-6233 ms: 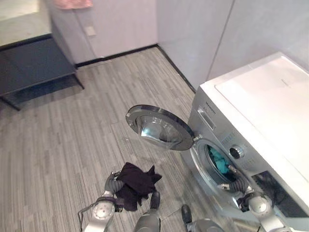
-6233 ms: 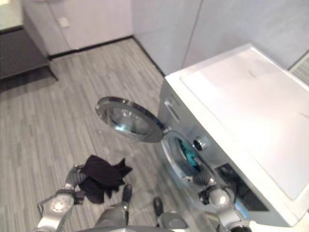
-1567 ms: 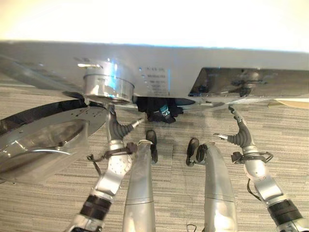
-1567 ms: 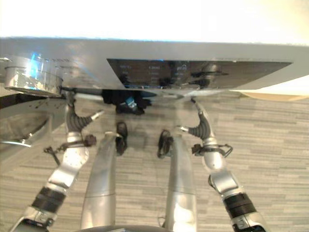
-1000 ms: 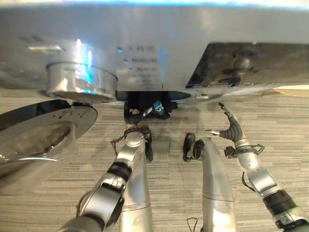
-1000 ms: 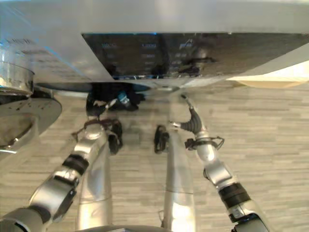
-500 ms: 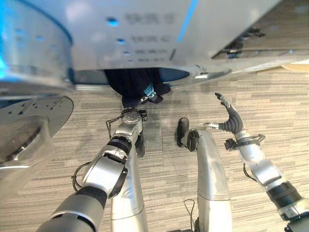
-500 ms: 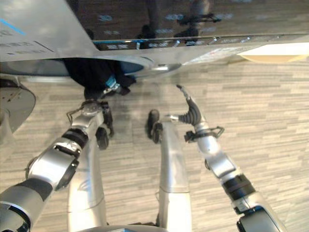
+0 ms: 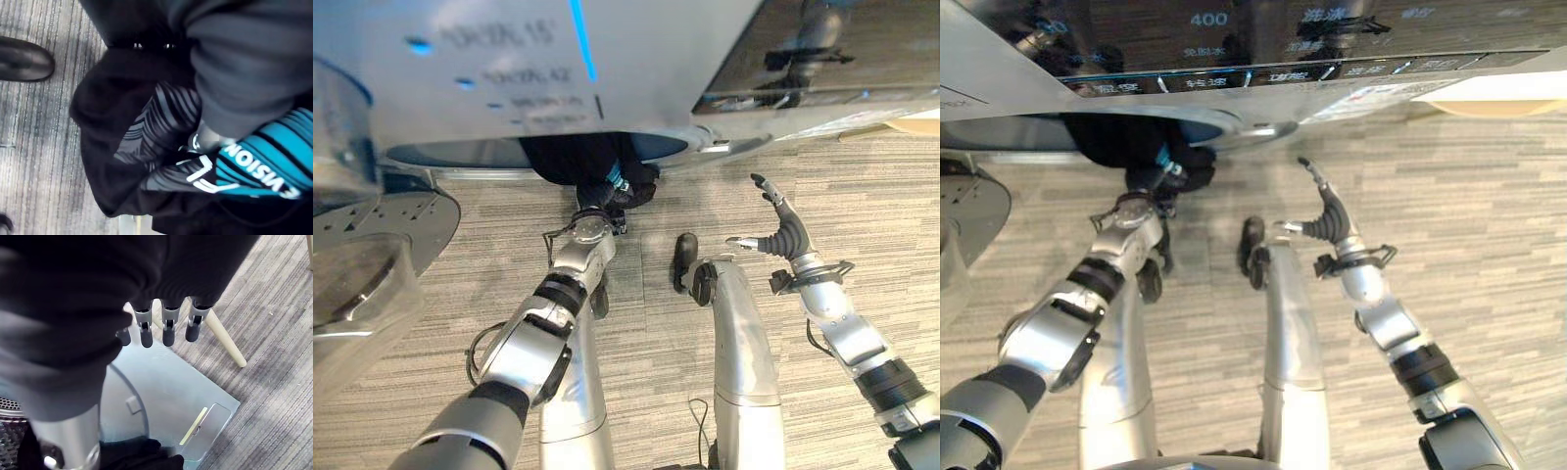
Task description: Grab the laundry basket,head to the washer,open it,put in the laundry and shut it.
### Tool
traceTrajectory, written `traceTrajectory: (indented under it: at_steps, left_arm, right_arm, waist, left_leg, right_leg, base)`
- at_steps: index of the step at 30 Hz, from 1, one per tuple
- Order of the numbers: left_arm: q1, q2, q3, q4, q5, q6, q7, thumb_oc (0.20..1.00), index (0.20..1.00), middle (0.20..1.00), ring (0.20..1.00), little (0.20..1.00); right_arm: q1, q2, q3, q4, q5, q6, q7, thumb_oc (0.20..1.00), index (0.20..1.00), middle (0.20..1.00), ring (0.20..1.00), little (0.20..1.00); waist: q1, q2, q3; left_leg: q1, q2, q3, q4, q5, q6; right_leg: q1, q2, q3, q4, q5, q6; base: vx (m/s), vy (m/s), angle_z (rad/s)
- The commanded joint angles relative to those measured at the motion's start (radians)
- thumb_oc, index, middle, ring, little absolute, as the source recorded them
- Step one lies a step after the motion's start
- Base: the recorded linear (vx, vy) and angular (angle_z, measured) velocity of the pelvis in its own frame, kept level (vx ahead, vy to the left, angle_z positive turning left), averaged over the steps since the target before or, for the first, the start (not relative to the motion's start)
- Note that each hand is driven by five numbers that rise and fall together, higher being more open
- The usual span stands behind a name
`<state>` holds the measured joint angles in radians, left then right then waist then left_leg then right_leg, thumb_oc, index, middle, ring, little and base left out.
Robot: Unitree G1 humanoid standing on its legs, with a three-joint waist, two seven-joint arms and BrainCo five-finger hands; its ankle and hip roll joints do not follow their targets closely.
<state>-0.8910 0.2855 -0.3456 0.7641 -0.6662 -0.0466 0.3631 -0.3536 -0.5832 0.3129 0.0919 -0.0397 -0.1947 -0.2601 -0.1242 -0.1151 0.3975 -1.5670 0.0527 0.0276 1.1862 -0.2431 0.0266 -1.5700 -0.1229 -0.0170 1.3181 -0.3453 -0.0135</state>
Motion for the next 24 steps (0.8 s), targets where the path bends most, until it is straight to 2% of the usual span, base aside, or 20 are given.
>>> traceTrajectory:
  at_steps: [1,6,7,9,10,13,18,20,21,22,23,24]
  left_arm:
    - [-0.008,-0.012,0.038,-0.094,-0.017,-0.149,0.011,0.200,0.200,0.200,0.200,0.200]
    - [0.050,-0.008,0.043,-0.193,-0.035,-0.166,0.009,0.200,0.200,0.200,0.200,0.200]
    - [0.119,-0.015,0.046,-0.321,-0.044,-0.188,0.000,0.200,0.200,0.200,0.200,0.200]
    - [0.151,-0.014,0.047,-0.376,-0.036,-0.195,0.002,0.200,0.200,0.200,0.200,0.200]
    - [0.190,-0.005,0.065,-0.474,-0.027,-0.219,-0.004,0.200,0.200,0.200,0.200,0.200]
    - [0.206,0.007,0.079,-0.529,-0.007,-0.234,-0.003,0.200,0.200,0.200,0.200,0.200]
    - [0.135,0.088,0.096,-0.548,0.136,-0.254,0.048,0.200,0.200,0.200,0.200,0.200]
    - [0.056,0.150,0.083,-0.497,0.258,-0.233,0.091,0.200,0.200,0.200,0.200,0.200]
    - [-0.048,0.205,0.049,-0.406,0.393,-0.206,0.143,0.200,0.200,0.200,0.200,0.200]
    - [-0.056,0.204,0.045,-0.400,0.396,-0.208,0.146,0.200,0.200,0.200,0.200,0.200]
    - [-0.140,0.270,0.001,-0.310,0.529,-0.171,0.188,0.200,0.200,0.200,0.200,0.200]
    - [-0.145,0.270,-0.002,-0.304,0.531,-0.172,0.189,0.200,0.200,0.200,0.200,0.200]
  right_arm:
    - [0.076,-0.012,-0.026,-0.083,-0.012,-0.030,-0.026,1.000,1.000,1.000,1.000,1.000]
    - [0.077,-0.001,-0.033,-0.075,-0.022,-0.025,-0.026,1.000,1.000,1.000,1.000,1.000]
    - [0.078,0.010,-0.048,-0.073,-0.037,-0.024,-0.028,1.000,1.000,1.000,1.000,1.000]
    - [0.083,0.017,-0.053,-0.074,-0.038,-0.024,-0.028,1.000,1.000,1.000,1.000,1.000]
    - [0.088,0.018,-0.066,-0.080,-0.040,-0.030,-0.027,1.000,1.000,1.000,1.000,1.000]
    - [0.092,0.020,-0.077,-0.081,-0.037,-0.039,-0.026,1.000,1.000,1.000,1.000,1.000]
    - [0.098,0.010,-0.080,-0.076,-0.040,-0.062,-0.006,1.000,1.000,1.000,1.000,1.000]
    - [0.096,-0.002,-0.075,-0.076,-0.040,-0.074,0.008,1.000,1.000,1.000,1.000,1.000]
    - [0.092,-0.016,-0.062,-0.078,-0.039,-0.090,0.016,1.000,1.000,1.000,1.000,1.000]
    - [0.089,-0.014,-0.064,-0.077,-0.039,-0.091,0.017,1.000,1.000,1.000,1.000,1.000]
    - [0.086,-0.035,-0.055,-0.087,-0.040,-0.111,0.030,1.000,1.000,1.000,1.000,1.000]
    - [0.085,-0.034,-0.057,-0.087,-0.040,-0.112,0.030,1.000,1.000,1.000,1.000,1.000]
  waist:
    - [-0.003,0.058,-0.066]
    - [0.004,0.067,-0.084]
    - [0.014,0.077,-0.099]
    - [0.017,0.081,-0.108]
    - [0.024,0.086,-0.119]
    - [0.028,0.088,-0.129]
    - [0.025,0.091,-0.152]
    - [0.018,0.092,-0.164]
    - [0.007,0.092,-0.172]
    - [0.008,0.090,-0.169]
    - [-0.004,0.089,-0.177]
    - [-0.004,0.087,-0.175]
  left_leg:
    - [-0.003,-0.006,-0.098,0.014,-0.053,0.017]
    - [-0.003,-0.005,-0.093,0.015,-0.057,0.017]
    - [-0.003,-0.003,-0.087,0.014,-0.060,0.018]
    - [-0.003,-0.004,-0.086,0.008,-0.060,0.019]
    - [-0.003,-0.004,-0.084,-0.003,-0.059,0.019]
    - [-0.002,-0.003,-0.082,-0.010,-0.059,0.019]
    - [-0.002,0.000,-0.084,-0.017,-0.061,0.015]
    - [-0.002,0.004,-0.086,-0.014,-0.063,0.014]
    - [-0.002,0.006,-0.087,-0.013,-0.064,0.012]
    - [-0.002,0.006,-0.087,-0.013,-0.064,0.012]
    - [-0.002,0.010,-0.089,-0.011,-0.065,0.011]
    - [-0.002,0.009,-0.089,-0.011,-0.066,0.011]
  right_leg:
    - [0.041,0.009,-0.035,-0.156,0.103,0.014]
    - [0.044,0.004,-0.040,-0.155,0.095,0.014]
    - [0.047,0.000,-0.046,-0.152,0.090,0.013]
    - [0.047,-0.002,-0.048,-0.157,0.090,0.013]
    - [0.050,-0.002,-0.052,-0.167,0.085,0.013]
    - [0.054,-0.005,-0.055,-0.179,0.083,0.012]
    - [0.063,-0.009,-0.061,-0.190,0.072,0.012]
    - [0.064,-0.008,-0.060,-0.188,0.068,0.014]
    - [0.065,-0.009,-0.059,-0.187,0.067,0.018]
    - [0.065,-0.010,-0.059,-0.186,0.066,0.018]
    - [0.065,-0.010,-0.056,-0.184,0.065,0.021]
    - [0.065,-0.010,-0.056,-0.183,0.064,0.021]
  base:
    - [0.00,0.000,0.00]
    - [0.00,0.000,0.00]
    - [0.00,0.000,0.00]
    - [0.02,0.023,0.06]
    - [0.02,0.022,0.11]
    - [0.01,0.010,0.09]
    - [0.00,0.002,-0.01]
    - [0.02,0.016,-0.07]
    - [0.02,0.015,-0.04]
    - [0.00,0.000,0.00]
    - [0.01,0.011,0.03]
    - [0.01,0.022,-0.03]
